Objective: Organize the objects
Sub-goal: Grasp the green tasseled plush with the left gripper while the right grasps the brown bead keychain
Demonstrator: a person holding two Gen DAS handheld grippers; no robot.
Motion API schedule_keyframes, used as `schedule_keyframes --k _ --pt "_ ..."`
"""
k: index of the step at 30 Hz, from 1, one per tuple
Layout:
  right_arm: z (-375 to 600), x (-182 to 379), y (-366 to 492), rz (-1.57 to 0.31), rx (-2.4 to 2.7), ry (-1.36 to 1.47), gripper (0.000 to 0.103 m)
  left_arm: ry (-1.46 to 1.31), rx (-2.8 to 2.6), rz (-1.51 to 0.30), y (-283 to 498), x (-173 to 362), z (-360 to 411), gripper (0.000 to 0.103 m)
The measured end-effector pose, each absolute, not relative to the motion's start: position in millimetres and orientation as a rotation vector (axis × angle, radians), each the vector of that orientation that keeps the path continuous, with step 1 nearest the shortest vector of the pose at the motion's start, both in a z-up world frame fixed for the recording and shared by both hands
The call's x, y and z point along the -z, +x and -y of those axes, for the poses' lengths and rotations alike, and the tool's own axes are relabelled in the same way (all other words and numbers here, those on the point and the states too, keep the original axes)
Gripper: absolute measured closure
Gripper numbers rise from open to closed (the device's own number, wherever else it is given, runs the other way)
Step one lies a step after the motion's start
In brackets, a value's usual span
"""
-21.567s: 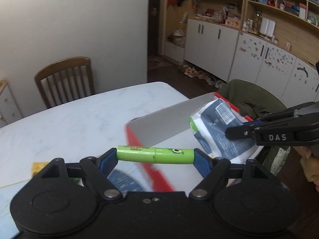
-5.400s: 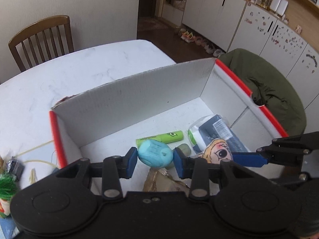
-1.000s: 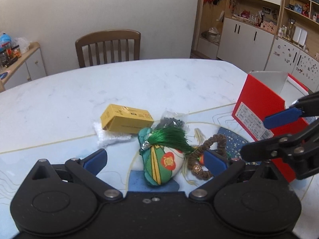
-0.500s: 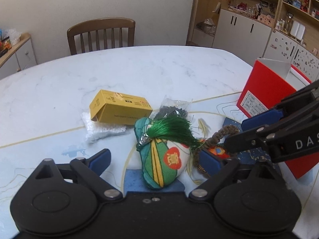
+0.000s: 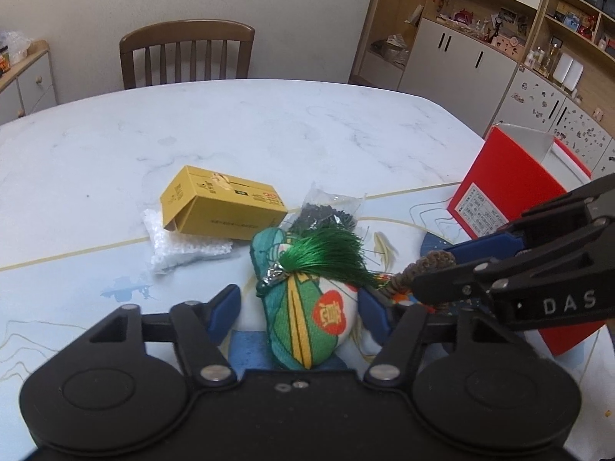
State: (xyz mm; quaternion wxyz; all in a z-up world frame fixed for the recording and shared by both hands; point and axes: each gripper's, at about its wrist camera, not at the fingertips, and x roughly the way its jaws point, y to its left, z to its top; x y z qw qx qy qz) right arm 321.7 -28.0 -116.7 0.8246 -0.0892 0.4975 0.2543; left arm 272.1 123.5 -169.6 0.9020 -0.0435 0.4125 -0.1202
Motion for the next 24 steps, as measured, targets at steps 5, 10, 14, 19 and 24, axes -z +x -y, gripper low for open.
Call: schedule_keyframes --k 5,10,14,19,24 --pt "24 117 318 -1.045 -0.528 -0.212 0.083 -0.108 0.269 -0.866 272 169 -122 0.052" --pt "25 114 313 -1.025 -0.507 -0.211 0.093 -0.139 0.263 -0.883 272 166 -126 0.055" --pt "29 108 303 -1.015 -0.502 -0.177 0.094 -0.169 0.264 -0.898 268 161 -130 0.055" --pt "38 96 288 -0.996 -0.490 -0.108 0.094 -0.193 0.265 -0.903 257 148 -133 0.055" --pt "51 78 271 -0.970 -0.482 -0.048 0.094 -0.207 0.258 -0.917 245 130 -135 0.055"
